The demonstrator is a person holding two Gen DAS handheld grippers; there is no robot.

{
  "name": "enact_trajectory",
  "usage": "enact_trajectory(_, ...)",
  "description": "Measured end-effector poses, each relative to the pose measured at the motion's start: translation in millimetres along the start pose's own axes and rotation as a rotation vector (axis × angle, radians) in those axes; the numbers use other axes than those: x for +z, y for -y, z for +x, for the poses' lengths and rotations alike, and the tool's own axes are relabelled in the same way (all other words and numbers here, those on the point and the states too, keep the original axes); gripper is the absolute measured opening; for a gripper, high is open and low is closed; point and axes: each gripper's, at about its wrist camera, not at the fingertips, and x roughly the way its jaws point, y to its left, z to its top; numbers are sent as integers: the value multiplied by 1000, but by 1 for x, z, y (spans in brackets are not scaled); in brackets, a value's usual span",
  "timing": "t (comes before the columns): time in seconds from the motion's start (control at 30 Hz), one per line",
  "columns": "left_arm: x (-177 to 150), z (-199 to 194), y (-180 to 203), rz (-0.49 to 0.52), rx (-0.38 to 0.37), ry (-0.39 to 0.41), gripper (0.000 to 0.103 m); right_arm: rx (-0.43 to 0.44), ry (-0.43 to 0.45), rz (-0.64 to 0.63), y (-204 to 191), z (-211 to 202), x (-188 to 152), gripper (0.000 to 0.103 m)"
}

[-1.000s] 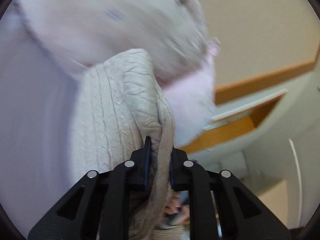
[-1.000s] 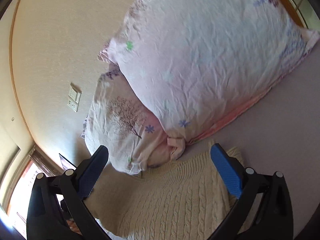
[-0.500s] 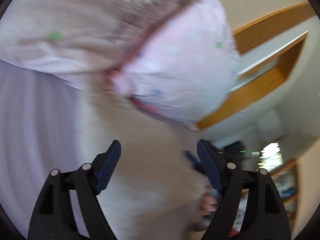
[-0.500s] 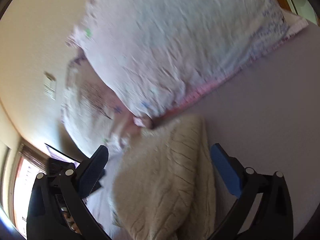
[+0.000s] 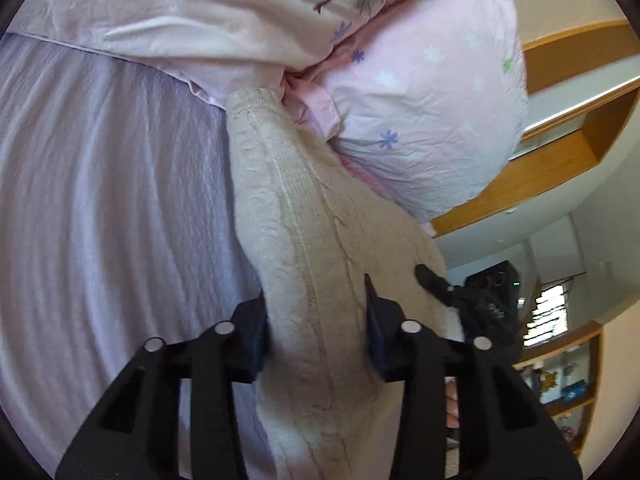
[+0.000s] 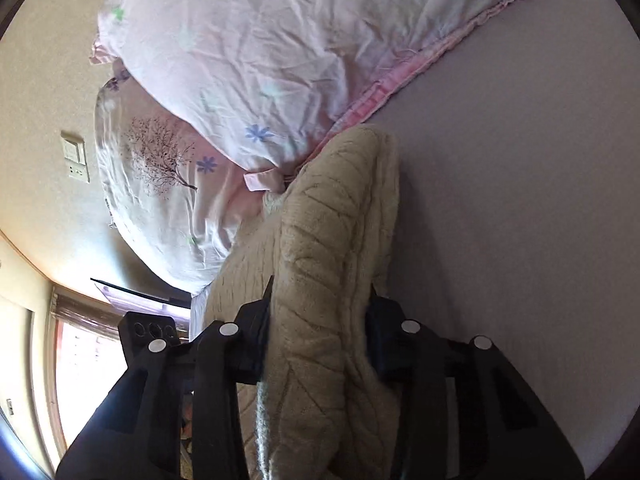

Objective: Fold small clothes

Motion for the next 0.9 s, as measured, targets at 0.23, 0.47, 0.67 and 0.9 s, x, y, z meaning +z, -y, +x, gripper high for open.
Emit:
enact_trajectory(0.23, 12, -93, -19, 141, 288, 190, 44, -234, 14, -286, -81, 52, -37, 47)
enact_trajectory(0.47, -41, -157, 3, 300, 368, 304, 75, -242, 152, -402, -122, 2, -85, 76)
enact_trajectory(0.67, -94, -132, 23, 402, 350, 209, 81, -294, 31, -306, -98, 36, -84, 10)
enact_trajectory(0.9, -138, -108, 18, 424, 455, 117, 99, -405, 136, -266, -95, 11, -101, 14)
